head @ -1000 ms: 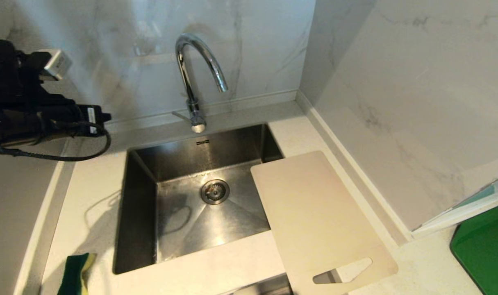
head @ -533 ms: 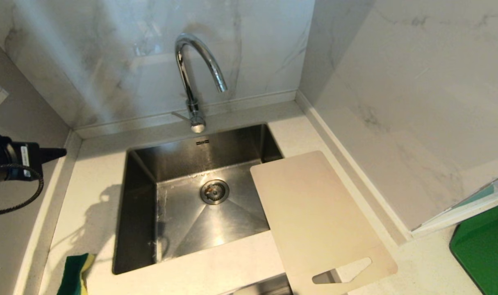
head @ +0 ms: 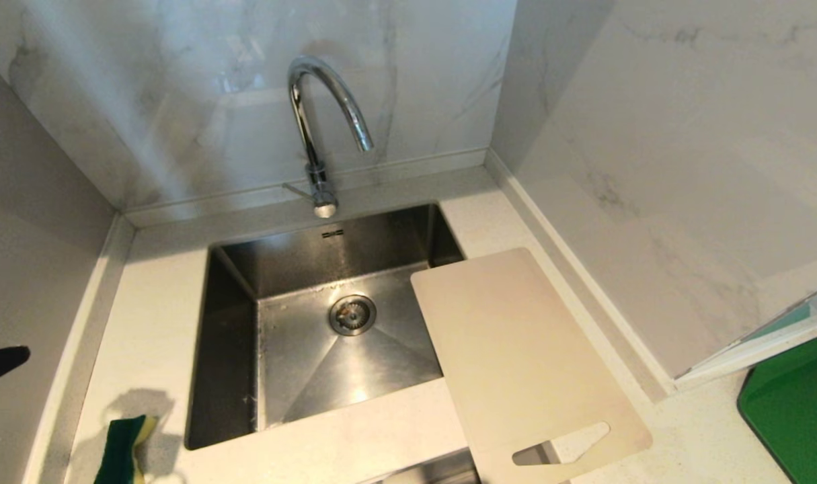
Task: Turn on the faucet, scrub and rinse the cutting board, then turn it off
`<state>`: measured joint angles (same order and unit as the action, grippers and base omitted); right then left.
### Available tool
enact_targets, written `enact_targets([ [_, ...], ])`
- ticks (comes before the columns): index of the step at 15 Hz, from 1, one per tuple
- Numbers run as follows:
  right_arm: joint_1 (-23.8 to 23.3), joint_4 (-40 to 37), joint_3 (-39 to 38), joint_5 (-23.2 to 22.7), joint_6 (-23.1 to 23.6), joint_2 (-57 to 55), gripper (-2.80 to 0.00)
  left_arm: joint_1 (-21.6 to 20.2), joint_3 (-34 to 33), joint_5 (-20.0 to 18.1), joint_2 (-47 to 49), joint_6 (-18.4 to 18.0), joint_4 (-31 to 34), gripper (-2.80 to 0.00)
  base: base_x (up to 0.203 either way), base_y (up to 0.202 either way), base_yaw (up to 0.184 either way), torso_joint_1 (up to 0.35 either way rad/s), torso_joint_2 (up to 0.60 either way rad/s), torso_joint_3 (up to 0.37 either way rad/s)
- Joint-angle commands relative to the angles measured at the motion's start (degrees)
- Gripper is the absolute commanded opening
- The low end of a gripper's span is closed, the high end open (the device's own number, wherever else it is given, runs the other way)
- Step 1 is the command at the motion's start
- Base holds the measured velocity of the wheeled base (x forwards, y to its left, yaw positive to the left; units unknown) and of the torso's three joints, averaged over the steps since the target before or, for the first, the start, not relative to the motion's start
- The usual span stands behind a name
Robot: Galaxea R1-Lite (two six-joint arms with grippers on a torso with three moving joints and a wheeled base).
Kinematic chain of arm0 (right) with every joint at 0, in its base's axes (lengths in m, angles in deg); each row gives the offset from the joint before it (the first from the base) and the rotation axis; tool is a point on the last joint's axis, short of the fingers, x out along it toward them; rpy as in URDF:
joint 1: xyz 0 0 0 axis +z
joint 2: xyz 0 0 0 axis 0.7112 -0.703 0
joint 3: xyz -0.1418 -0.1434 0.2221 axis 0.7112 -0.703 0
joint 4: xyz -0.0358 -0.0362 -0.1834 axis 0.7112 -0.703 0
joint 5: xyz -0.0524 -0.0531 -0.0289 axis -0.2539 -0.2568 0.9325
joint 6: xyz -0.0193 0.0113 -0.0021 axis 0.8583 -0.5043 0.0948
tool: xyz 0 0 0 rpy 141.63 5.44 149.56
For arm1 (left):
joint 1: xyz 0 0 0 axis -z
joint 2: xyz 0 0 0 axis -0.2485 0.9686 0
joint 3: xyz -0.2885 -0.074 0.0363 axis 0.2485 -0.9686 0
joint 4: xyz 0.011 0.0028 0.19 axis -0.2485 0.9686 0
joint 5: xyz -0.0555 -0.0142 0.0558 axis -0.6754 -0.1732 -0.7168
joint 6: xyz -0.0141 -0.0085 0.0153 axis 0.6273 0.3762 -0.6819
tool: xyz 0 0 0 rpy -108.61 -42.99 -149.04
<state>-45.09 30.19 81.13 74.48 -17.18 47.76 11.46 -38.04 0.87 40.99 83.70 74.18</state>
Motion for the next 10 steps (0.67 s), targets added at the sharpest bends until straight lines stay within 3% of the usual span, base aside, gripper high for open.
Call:
enact_targets([
  [1,0.0,0.0,0.0,0.0,0.0,0.0,-2.80,-0.6,-7.1,-0.3,-12.8,0.1,0.0,-2.80,0.000,0.000,0.000,0.000,0.00,0.000],
  [7,0.0,0.0,0.0,0.0,0.1,0.0,-2.80,0.3,-27.0,0.3,-33.0,-0.3,-0.7,-2.80,0.000,0.000,0.000,0.000,0.00,0.000],
  [10,0.0,0.0,0.0,0.0,0.0,0.0,-2.80,1.9,-31.6,7.2,-41.3,-2.7,-3.1,-2.80,0.000,0.000,0.000,0.000,0.00,0.000],
])
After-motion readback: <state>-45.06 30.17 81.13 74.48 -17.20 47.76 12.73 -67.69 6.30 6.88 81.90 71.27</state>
